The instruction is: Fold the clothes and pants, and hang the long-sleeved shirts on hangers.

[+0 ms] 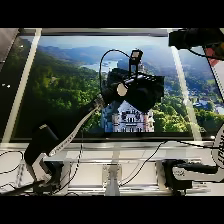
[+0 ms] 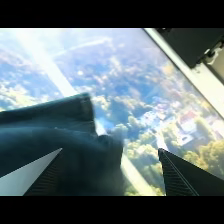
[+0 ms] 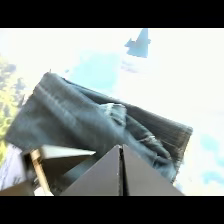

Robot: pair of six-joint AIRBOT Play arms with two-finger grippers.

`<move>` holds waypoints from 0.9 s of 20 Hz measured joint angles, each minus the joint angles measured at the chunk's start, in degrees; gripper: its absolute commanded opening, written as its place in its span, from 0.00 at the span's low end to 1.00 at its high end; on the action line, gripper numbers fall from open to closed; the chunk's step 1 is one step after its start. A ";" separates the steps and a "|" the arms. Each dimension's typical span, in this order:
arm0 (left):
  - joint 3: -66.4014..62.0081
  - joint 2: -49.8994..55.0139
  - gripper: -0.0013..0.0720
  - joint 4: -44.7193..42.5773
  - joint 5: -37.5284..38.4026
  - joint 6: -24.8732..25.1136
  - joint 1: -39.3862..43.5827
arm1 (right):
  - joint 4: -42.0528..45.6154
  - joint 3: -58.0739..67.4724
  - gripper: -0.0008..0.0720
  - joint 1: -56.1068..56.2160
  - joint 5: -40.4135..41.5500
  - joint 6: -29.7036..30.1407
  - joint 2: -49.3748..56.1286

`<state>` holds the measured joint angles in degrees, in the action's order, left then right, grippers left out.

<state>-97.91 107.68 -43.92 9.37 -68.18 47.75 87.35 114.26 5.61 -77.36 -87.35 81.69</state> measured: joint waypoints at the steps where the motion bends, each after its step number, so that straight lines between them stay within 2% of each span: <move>1: 0.00 -0.04 0.98 -0.22 -0.42 0.00 0.20 | 0.13 -0.52 0.05 -1.27 0.04 0.02 -0.04; 5: 0.00 -2.84 0.97 -0.44 -1.51 0.00 -1.92 | 3.13 -4.85 0.05 -9.38 1.27 1.99 -0.22; 8: 0.00 -6.67 0.96 -0.55 -1.14 0.00 -5.73 | 3.26 -11.13 0.05 -19.47 3.89 4.02 -0.07; 10: 0.00 -9.29 0.96 -0.63 0.48 -0.02 -8.94 | -3.08 -17.79 0.05 -26.73 4.39 8.83 0.07; 13: 0.00 -12.63 0.96 -0.66 4.61 -0.02 -13.57 | -21.68 -30.93 0.05 -35.36 3.23 22.99 0.17; 14: 0.00 -13.46 0.96 -0.68 5.75 -0.02 -14.84 | -27.71 -35.32 0.24 -36.87 2.84 27.36 0.17; 16: 0.00 -14.49 0.96 -0.66 8.57 -0.02 -16.94 | -35.52 -42.60 0.97 -37.75 2.51 33.38 0.17; 18: 0.00 -15.08 0.96 -0.61 10.23 -0.02 -18.18 | -40.04 -48.46 0.99 -36.04 2.93 37.24 0.17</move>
<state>-97.91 92.60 -44.53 19.59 -68.20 29.56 47.31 65.80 -30.44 -74.43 -50.11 81.87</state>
